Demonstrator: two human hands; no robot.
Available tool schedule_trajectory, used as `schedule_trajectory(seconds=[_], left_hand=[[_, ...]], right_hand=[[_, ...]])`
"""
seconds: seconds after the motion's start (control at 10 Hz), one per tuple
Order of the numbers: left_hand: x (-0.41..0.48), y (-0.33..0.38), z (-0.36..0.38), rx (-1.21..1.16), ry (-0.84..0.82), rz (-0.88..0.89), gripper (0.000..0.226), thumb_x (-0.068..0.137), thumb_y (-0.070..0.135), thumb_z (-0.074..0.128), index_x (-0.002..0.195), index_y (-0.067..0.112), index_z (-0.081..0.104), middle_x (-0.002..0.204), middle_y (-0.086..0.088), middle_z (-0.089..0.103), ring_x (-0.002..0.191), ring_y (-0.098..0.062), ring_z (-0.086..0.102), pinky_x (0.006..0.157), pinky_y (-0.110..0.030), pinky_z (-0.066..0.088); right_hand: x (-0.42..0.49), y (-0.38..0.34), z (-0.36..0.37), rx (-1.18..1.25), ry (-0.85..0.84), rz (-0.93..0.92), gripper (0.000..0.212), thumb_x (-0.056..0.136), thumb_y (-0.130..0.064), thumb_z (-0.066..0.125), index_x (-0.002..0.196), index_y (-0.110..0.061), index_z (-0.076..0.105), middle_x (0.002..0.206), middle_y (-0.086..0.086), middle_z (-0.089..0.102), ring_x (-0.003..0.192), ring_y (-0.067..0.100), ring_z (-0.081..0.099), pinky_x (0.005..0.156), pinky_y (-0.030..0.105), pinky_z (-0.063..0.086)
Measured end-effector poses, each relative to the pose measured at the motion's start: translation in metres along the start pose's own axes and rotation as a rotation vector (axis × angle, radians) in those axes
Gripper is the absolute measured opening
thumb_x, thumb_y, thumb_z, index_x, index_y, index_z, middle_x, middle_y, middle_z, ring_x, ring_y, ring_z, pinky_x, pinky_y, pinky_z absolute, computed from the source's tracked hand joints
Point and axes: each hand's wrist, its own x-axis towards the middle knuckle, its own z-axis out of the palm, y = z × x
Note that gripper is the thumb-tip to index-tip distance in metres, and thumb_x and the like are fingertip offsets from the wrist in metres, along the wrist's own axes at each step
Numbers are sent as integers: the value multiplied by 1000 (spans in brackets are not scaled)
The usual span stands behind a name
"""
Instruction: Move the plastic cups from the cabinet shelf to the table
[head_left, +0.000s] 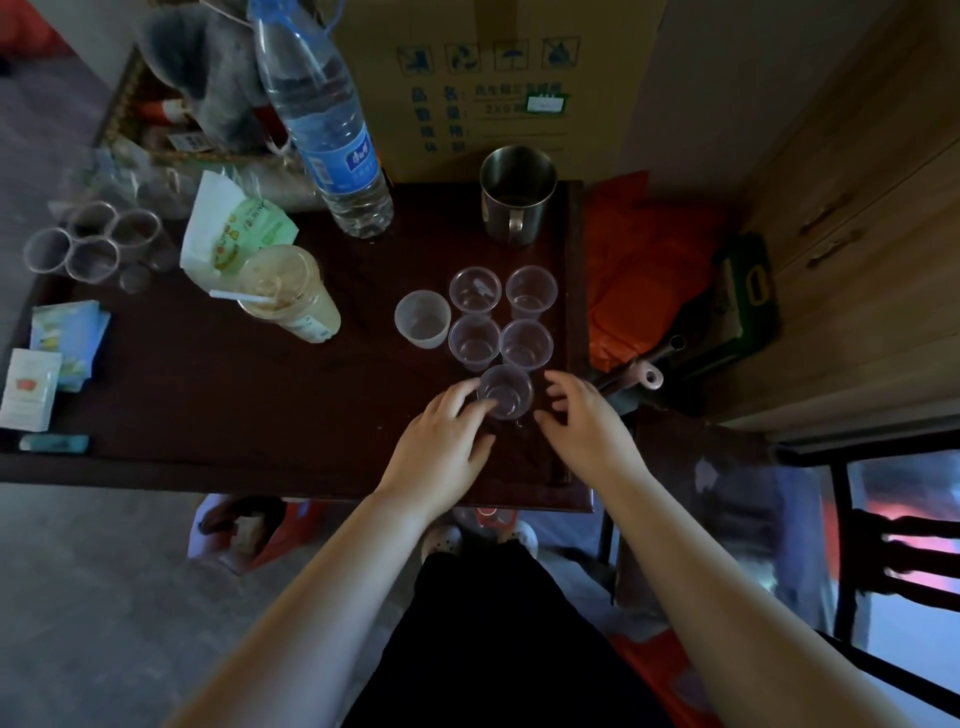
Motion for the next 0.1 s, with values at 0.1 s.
schedule_trajectory(seconds=[0.1], left_hand=[[-5, 7, -14, 14, 76, 26, 42, 91, 28, 53, 131, 17, 46, 143, -4, 38, 129, -20, 39, 98, -34, 43]], right_hand=[[-8, -11, -7, -28, 120, -66, 49, 88, -29, 60, 133, -20, 44, 125, 1, 55, 109, 13, 56, 78, 25, 45]])
